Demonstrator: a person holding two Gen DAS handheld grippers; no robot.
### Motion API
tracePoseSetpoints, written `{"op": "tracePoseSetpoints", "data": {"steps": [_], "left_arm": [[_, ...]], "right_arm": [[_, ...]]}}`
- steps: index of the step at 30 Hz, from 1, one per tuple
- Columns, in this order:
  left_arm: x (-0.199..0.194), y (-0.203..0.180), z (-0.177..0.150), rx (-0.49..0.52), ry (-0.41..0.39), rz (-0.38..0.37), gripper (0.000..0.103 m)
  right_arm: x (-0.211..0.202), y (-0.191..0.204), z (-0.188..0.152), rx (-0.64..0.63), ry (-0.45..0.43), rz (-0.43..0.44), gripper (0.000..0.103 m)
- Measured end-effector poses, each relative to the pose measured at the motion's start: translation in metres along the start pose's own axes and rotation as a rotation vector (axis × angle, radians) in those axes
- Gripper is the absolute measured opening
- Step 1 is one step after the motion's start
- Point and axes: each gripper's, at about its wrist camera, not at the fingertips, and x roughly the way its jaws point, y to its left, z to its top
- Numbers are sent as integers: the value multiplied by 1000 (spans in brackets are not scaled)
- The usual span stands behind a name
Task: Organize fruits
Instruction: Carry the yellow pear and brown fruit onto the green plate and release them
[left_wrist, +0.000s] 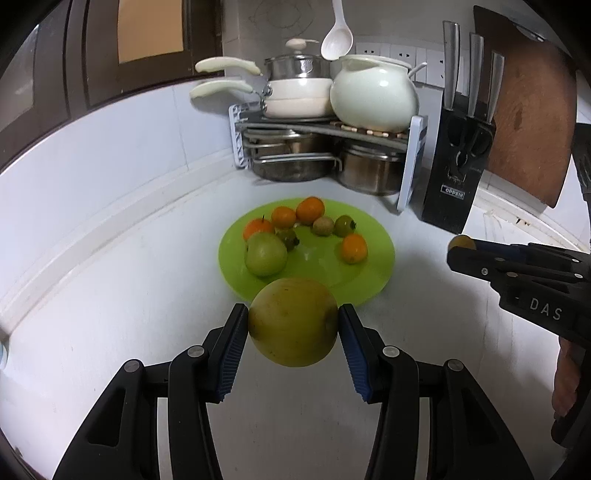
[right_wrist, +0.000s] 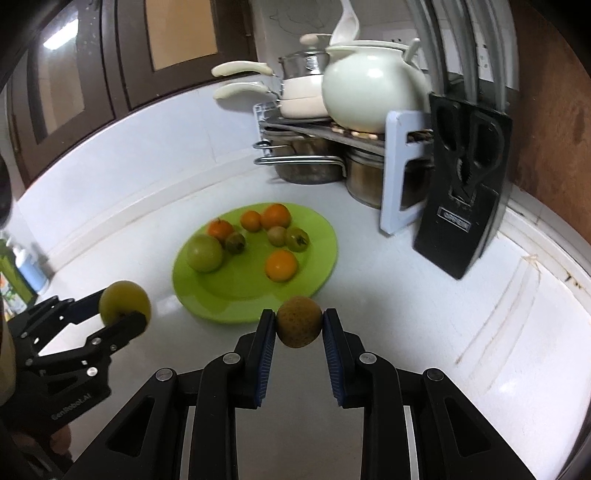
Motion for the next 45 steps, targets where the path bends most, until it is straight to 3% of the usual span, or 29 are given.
{"op": "tracePoseSetpoints", "data": {"steps": [11, 26, 45], "left_arm": [[17, 0, 24, 37, -15, -19, 49], [68, 3, 45, 46, 58, -64, 49], [107, -3, 54, 48, 128, -127, 50]], "right_arm": [[20, 12, 32, -58, -6, 79, 27], [75, 22, 71, -142, 43, 137, 27], [127, 13, 77, -121, 131, 154, 27]]}}
